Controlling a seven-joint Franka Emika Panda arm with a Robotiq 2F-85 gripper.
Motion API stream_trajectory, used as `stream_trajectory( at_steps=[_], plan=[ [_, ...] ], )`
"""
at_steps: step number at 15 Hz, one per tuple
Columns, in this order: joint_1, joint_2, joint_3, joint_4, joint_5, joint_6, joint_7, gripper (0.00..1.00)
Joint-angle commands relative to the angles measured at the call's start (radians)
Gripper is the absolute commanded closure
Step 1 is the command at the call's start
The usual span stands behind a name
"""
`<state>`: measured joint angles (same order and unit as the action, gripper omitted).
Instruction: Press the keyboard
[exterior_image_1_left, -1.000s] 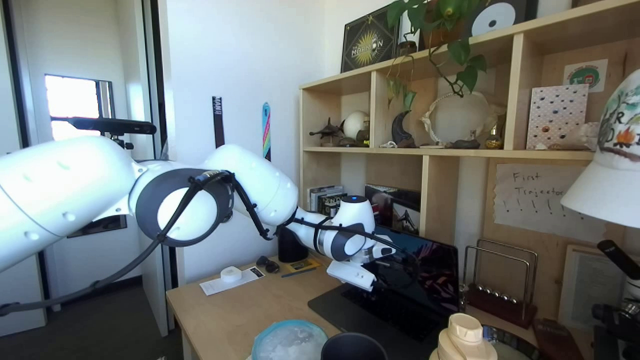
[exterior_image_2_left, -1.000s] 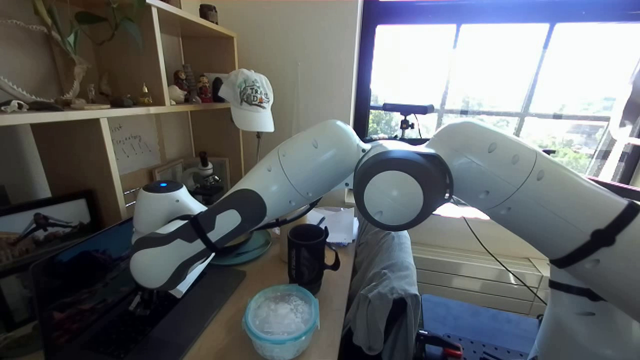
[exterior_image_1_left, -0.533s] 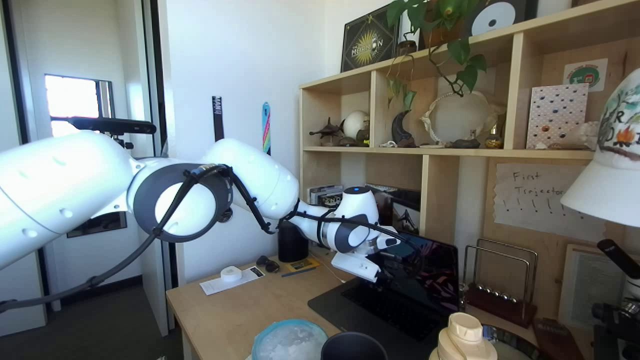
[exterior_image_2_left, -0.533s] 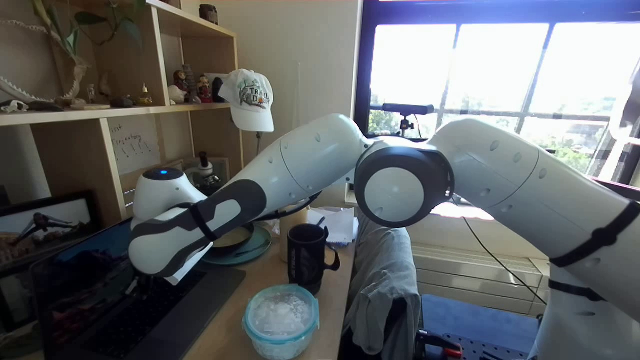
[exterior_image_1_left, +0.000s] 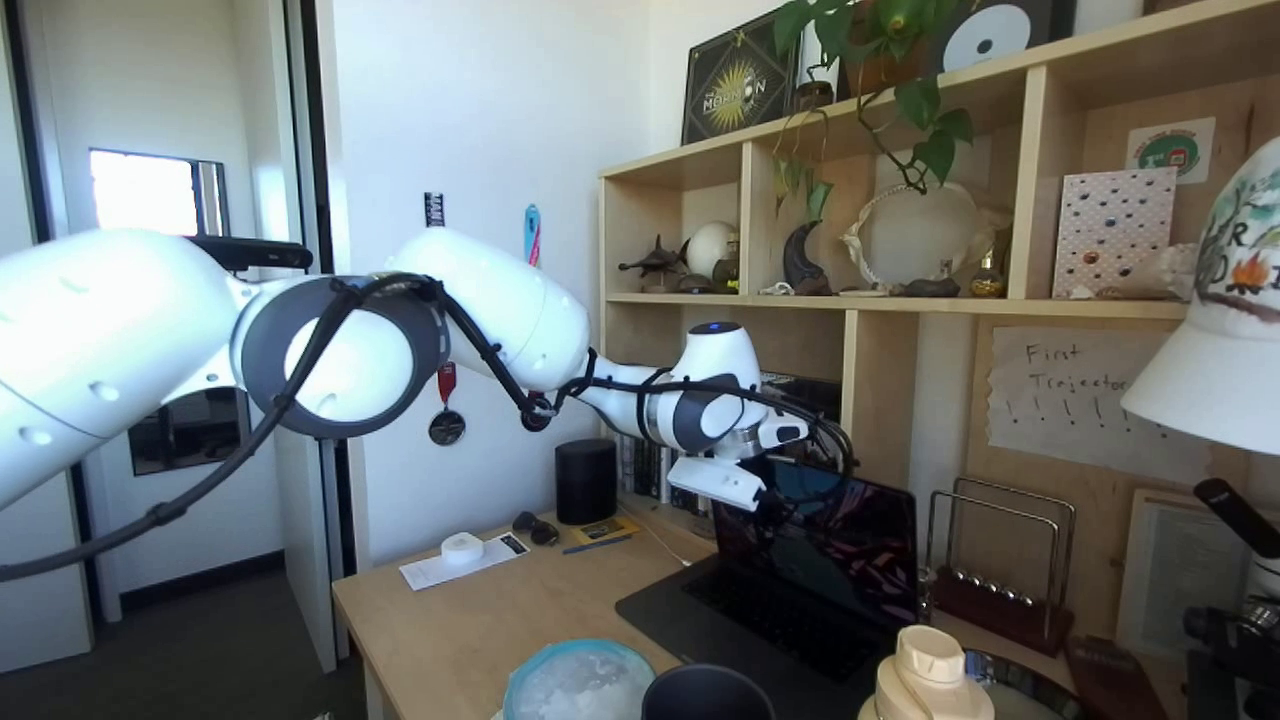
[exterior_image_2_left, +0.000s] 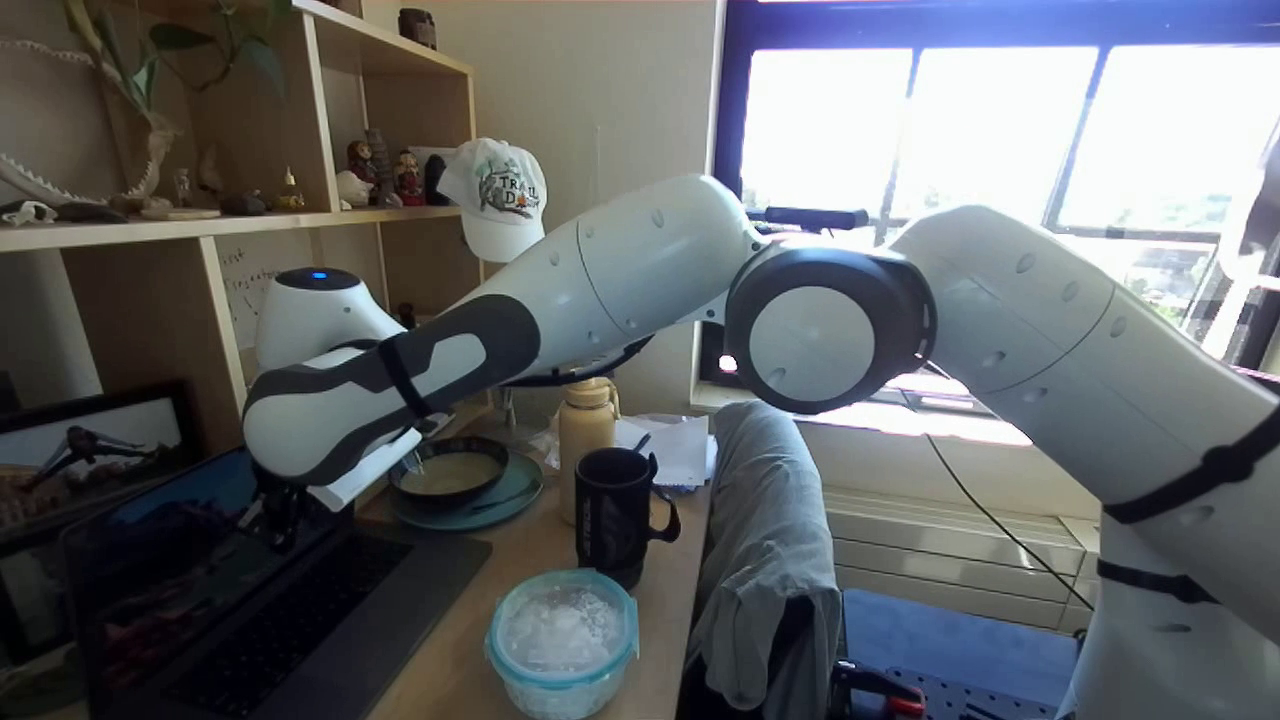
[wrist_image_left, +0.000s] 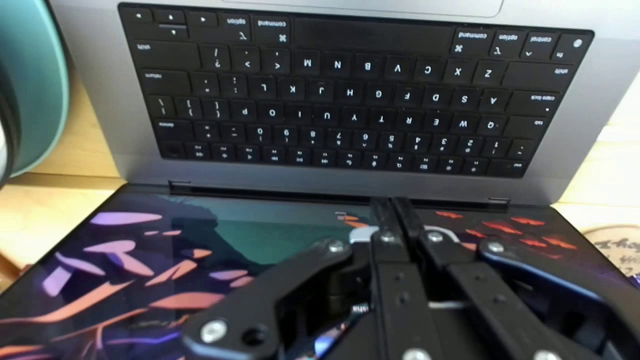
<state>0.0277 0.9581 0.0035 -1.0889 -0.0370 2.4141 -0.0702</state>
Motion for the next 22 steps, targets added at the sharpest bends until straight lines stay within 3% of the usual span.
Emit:
stream_trajectory(
  at_steps=[1,9,22],
  plan=[
    [0.015,-0.120,-0.011,-0.091,-0.012,-0.079,0.027,0.93],
    [0.016,-0.301,-0.014,-0.230,-0.019,-0.231,0.035,0.94],
    [0.000,-0.646,-0.010,-0.608,-0.012,-0.187,0.058,0.94]
  ],
)
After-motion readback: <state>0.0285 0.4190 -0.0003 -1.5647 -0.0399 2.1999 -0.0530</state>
